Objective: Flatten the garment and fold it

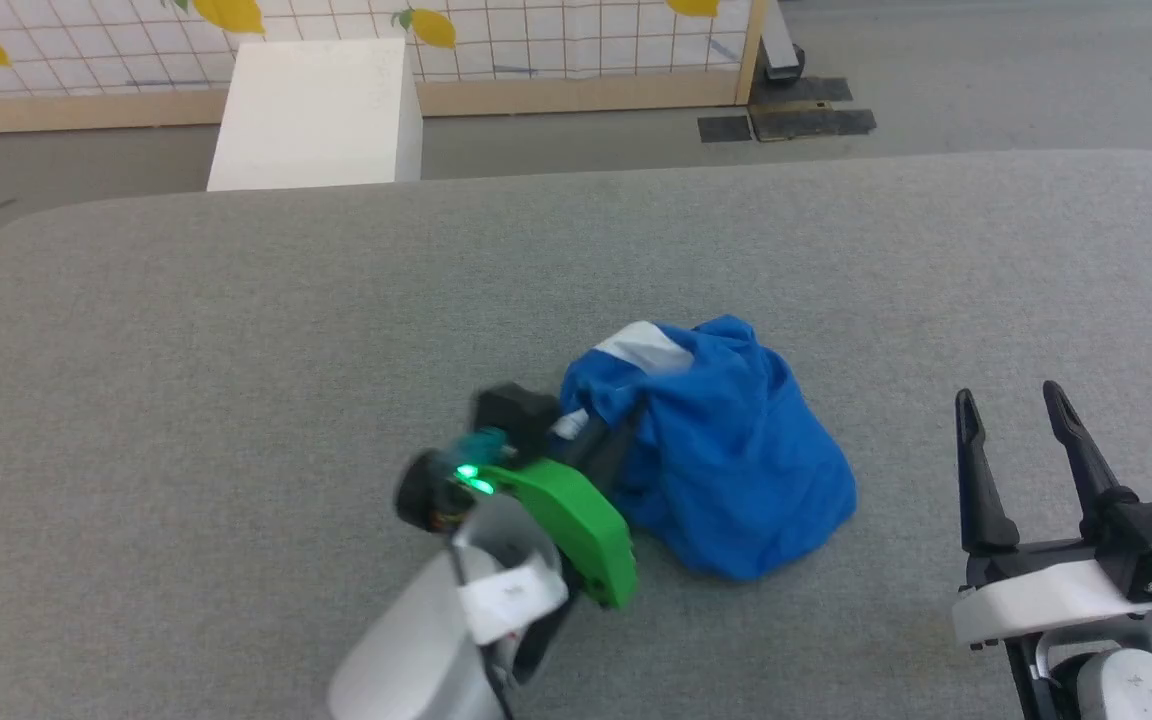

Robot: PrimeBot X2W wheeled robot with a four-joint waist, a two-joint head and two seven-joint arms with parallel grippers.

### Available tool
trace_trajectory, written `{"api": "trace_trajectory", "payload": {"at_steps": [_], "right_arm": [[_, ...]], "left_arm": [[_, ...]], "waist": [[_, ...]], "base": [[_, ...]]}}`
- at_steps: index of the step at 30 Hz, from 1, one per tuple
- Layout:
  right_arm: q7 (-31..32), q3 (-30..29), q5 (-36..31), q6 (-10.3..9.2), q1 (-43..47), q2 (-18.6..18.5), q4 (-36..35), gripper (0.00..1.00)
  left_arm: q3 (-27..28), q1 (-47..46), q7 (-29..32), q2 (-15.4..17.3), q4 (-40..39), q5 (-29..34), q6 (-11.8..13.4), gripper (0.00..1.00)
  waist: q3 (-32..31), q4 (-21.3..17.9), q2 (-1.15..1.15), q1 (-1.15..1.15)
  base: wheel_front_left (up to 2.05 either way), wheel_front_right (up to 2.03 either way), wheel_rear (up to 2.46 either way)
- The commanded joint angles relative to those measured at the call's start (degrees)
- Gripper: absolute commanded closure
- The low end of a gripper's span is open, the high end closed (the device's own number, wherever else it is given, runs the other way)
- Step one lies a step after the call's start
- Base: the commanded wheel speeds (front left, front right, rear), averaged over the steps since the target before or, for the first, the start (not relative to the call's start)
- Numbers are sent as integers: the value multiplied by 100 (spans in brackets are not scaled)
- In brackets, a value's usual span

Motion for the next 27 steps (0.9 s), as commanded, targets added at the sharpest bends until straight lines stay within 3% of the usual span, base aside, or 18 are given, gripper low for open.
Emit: {"api": "trace_trajectory", "payload": {"at_steps": [1,7,10,13,14,15,16,19,27], "right_arm": [[-29,-8,-6,35,-43,-3,10,0],[-29,34,-1,35,19,-3,21,0],[-29,46,-3,35,42,-3,15,0],[-29,34,-15,35,53,-3,12,0],[-29,38,-22,35,58,-3,13,0],[-29,34,-27,35,64,-3,10,0],[-29,32,-35,35,67,-3,9,0],[-29,10,-48,35,75,-3,-12,0],[-29,120,-69,35,22,-3,-65,0]], "left_arm": [[212,-81,-256,93,-139,-43,153,100],[1214,435,-695,554,-464,-224,1031,100],[1555,895,-579,805,-453,-304,1459,100],[1744,1325,-289,871,-403,-527,1699,100],[1745,1461,-155,889,-402,-605,1703,63],[1761,1555,-87,876,-424,-691,1689,36],[1765,1662,-2,855,-459,-798,1647,0],[1799,1841,15,827,-604,-967,1545,0],[2198,1852,-1431,816,-1262,-651,1089,0]], "waist": [[-63,73,0,0],[-167,203,0,0],[-185,261,0,0],[-188,333,0,0],[-189,354,0,0],[-188,379,0,0],[-186,407,0,0],[-174,499,0,0],[-113,727,0,0]], "base": [[0,0,0],[0,0,0],[0,0,0],[0,0,0],[0,0,0],[0,0,0],[0,0,0],[0,0,0],[0,0,0]]}}
